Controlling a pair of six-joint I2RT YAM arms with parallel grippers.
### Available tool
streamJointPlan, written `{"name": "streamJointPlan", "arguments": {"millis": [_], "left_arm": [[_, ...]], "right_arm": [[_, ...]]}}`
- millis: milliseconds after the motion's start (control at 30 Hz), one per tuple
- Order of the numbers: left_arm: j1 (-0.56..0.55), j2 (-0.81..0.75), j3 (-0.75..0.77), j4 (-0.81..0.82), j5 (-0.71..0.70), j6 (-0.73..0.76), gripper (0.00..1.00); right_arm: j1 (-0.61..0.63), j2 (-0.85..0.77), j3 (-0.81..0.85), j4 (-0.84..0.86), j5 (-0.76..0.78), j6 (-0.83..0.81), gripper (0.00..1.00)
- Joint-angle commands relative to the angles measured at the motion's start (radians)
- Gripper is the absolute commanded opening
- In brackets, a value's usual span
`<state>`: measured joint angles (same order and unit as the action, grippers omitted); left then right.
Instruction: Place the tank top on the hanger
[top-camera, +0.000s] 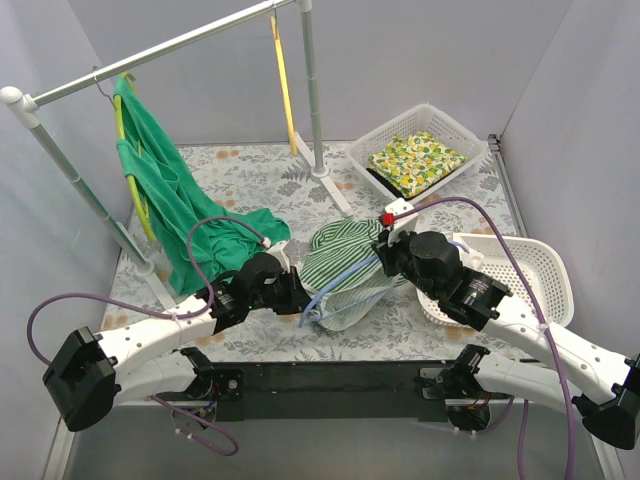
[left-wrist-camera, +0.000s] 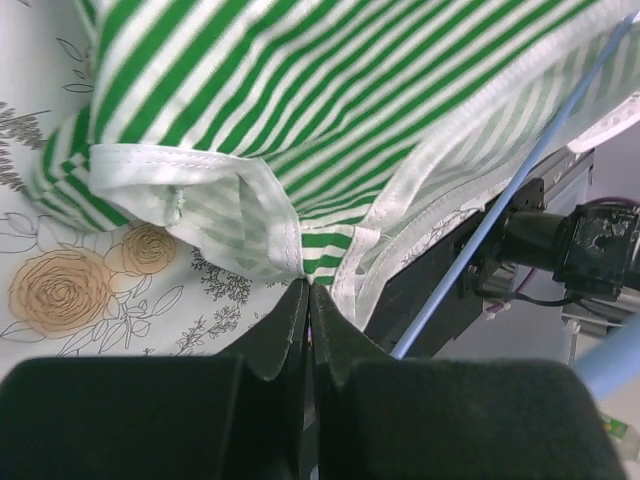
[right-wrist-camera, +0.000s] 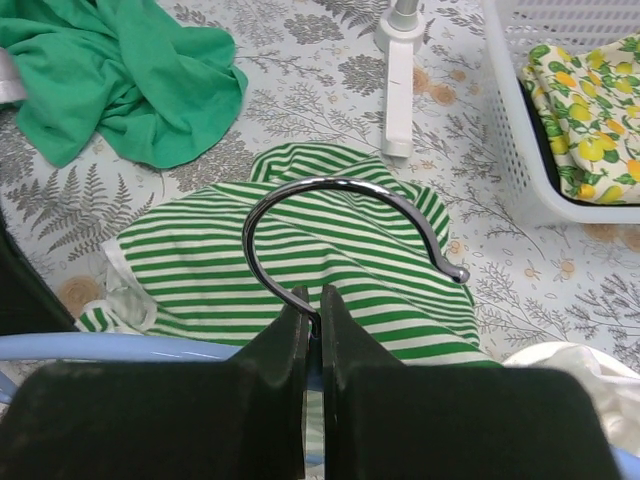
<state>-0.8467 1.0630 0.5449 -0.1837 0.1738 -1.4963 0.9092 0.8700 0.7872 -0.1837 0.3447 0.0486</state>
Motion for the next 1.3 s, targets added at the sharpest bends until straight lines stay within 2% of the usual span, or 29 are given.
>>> {"name": "streamJointPlan", "arguments": {"millis": [0, 300, 767, 1267], "left_arm": [[-0.002, -0.072, -0.02, -0.074, -0.109, -0.019, 0.0], [0.003, -0.149, -0.037, -0.138, -0.195, -0.045, 0.0], [0.008, -0.255, -0.023, -0.221, -0.28, -0.081, 0.0], [0.008, -0.296, 0.157, -0.299, -0.27, -0.024, 0.0]], "right_arm": [[0.002, -0.016, 0.044, 0.023, 0.12, -0.003, 0.01], [0.002, -0.012, 0.057, 0.02, 0.237, 0.017, 0.01], [0.002, -0.012, 0.058, 0.013, 0.306, 0.002, 0.01], [0.002, 0.024, 0.098, 0.009, 0.355, -0.013, 0.01]]}}
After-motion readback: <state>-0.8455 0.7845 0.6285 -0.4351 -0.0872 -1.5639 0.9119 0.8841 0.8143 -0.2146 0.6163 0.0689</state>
